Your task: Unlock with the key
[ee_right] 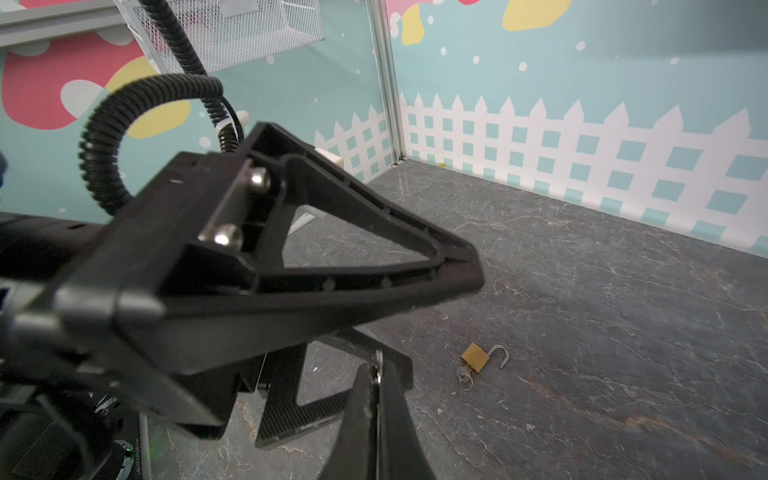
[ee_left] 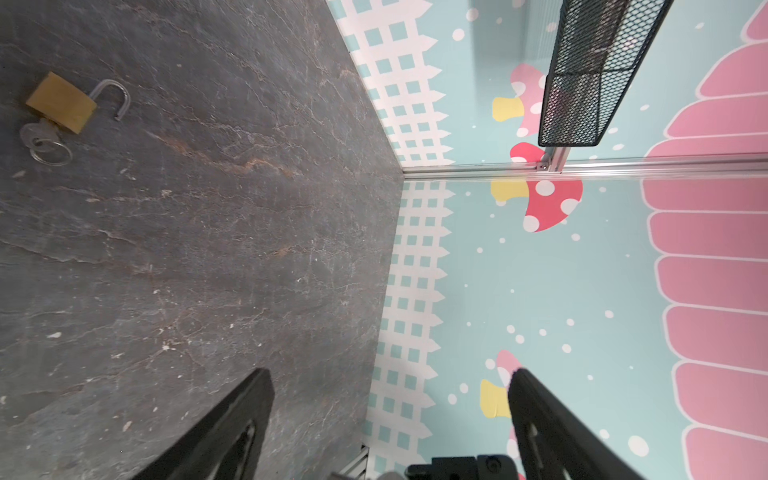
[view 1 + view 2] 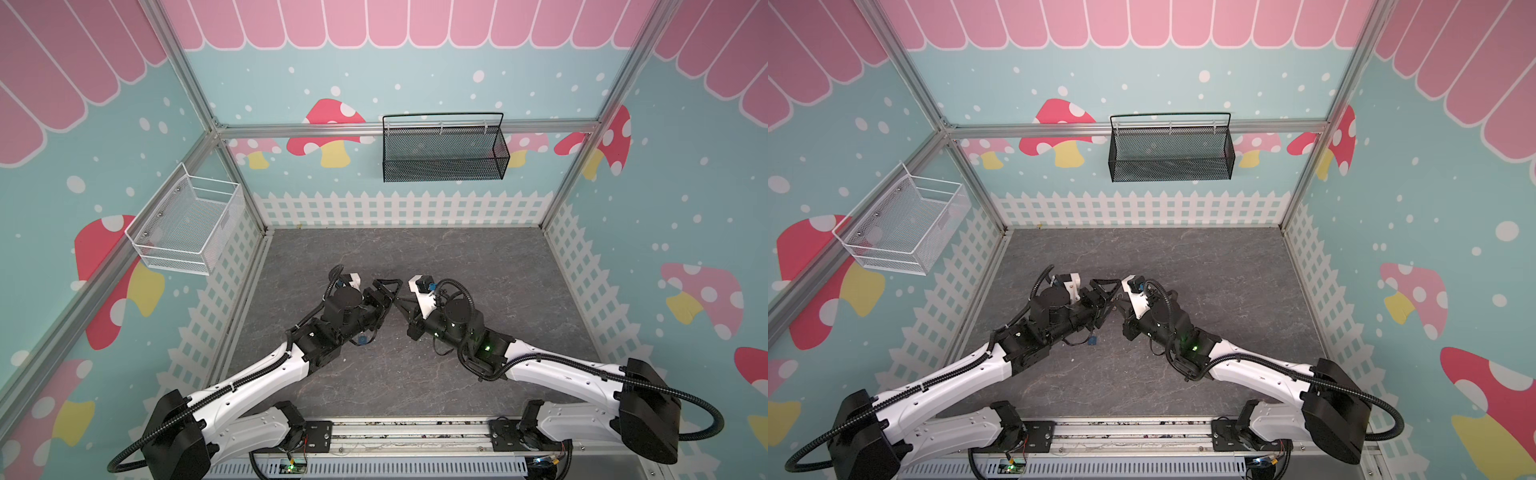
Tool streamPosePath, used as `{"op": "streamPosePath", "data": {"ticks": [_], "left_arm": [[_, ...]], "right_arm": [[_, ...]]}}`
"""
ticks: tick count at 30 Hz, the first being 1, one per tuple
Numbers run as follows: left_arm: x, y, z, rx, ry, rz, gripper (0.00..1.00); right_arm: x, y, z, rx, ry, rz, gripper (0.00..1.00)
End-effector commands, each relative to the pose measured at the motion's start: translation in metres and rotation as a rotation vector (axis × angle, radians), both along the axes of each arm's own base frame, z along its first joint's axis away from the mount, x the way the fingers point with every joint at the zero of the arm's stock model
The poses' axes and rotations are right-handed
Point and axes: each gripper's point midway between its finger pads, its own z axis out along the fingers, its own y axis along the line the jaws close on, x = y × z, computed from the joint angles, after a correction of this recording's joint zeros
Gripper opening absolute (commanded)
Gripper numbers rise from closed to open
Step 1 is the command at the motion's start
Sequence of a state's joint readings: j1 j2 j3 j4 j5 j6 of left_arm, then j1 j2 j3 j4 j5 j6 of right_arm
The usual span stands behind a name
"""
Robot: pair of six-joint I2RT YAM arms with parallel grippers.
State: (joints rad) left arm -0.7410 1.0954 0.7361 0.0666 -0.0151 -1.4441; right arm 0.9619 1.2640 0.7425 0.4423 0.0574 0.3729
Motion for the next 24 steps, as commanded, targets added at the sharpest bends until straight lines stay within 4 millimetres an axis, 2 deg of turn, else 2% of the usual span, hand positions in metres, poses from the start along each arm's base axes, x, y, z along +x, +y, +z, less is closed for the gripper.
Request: {"op": "streamPosePath", "data": {"ticks": [1, 7, 16, 24], "left_arm": [[0.001, 0.002, 0.011, -0.089, 0.005, 0.034, 0.89], [0.0, 0.003, 0.018, -0.129, 0.006, 0.044, 0.91], [0.003, 0.01, 0.032, -0.171, -0.027, 0.073, 0.88], [0.004, 0.019, 0.027, -0.159, -0.018, 0.106, 0.69]], "right_arm": [[0.002, 0.01, 0.03, 0.072, -0.072, 0.026, 0.0], [0.005, 0.022, 0.025, 0.063, -0.078, 0.058, 0.0], [0.0, 0.014, 0.013, 0.038, -0.072, 0.056, 0.0], [-0.003, 0.003, 0.016, 0.034, -0.091, 0.031, 0.0]]}}
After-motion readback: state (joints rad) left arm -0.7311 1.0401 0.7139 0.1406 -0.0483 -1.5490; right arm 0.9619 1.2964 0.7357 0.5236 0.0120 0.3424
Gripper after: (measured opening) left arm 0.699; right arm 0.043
